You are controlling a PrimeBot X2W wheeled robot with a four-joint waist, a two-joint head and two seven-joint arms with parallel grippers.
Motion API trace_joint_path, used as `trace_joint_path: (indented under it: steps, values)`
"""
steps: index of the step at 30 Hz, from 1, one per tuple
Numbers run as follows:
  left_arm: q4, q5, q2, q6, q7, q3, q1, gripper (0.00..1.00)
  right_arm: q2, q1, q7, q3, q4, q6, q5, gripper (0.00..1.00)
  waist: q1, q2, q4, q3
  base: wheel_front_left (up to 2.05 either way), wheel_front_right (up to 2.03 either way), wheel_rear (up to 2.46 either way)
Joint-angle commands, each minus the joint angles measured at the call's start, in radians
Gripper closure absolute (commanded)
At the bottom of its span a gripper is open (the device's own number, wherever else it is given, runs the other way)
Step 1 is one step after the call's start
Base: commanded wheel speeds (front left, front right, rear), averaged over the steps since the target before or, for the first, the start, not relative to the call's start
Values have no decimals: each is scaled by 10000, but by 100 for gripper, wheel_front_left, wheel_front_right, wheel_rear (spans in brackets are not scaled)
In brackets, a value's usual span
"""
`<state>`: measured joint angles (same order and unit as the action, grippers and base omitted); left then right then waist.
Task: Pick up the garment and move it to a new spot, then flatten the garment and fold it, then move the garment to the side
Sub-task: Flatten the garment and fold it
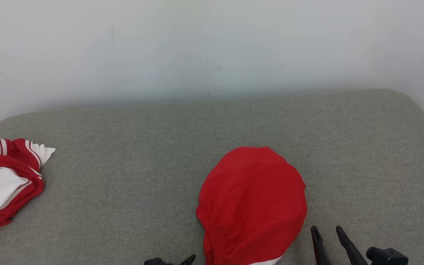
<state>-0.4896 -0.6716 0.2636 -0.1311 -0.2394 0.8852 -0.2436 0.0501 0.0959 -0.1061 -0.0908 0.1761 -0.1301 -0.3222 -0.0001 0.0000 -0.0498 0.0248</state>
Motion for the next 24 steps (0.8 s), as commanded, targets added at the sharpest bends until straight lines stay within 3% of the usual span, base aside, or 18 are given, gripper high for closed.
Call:
trace_joint_path:
  steps: [1, 5, 12, 23, 24]
  values:
    - [204, -324, 111, 16, 251, -92, -78, 0, 4, 72, -26, 24, -20, -14, 23, 0, 1, 0, 15, 13, 0, 0, 0]
    - [559, -1108, 289, 16, 1260, -70, -327, 0, 6, 14, -40, -13, 6, -14, -31, 0, 1, 0, -13, 15, 0, 0, 0]
    - [696, -2042, 80, 42, 2698, -43, -703, 0, 4, -65, -97, -75, 44, -14, -54, 0, 1, 0, -353, -52, 0, 0, 0]
    - [438, -2054, 13, 791, 3660, 55, -1067, 0, 4, -129, -185, -86, 130, -14, -127, 0, 1, 0, -860, -231, 0, 0, 0]
    - [392, -2040, 29, 890, 3751, 69, -1078, 4, 6, -134, -196, -82, 140, -14, -129, 0, 1, 0, -883, -242, 0, 0, 0]
